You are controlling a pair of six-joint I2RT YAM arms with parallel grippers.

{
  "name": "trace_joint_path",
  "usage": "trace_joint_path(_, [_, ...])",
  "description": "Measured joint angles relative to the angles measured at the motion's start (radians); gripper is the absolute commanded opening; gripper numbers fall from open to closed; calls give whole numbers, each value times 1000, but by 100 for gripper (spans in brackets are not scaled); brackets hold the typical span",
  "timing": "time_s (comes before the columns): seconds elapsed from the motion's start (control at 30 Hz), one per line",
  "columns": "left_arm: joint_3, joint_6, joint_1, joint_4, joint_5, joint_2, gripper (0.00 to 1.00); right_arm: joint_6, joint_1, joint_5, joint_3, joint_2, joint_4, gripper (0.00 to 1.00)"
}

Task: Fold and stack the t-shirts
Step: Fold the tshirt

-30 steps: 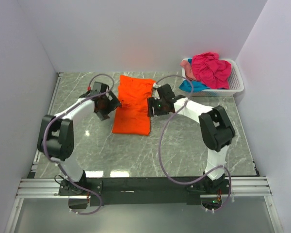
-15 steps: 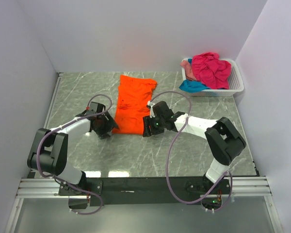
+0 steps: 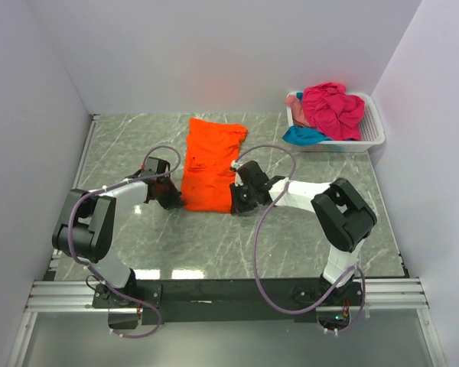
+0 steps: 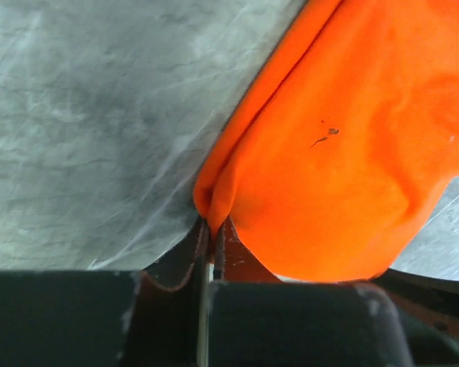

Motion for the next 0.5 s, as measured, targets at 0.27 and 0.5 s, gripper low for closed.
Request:
trace_joint_path(0.27, [-54, -3, -5, 33, -5, -45, 1, 10, 10, 15, -12, -3, 2, 0])
trace_joint_path(0.5, [-269, -80, -97, -2, -24, -285, 1, 42, 107, 7, -186, -217, -36, 0])
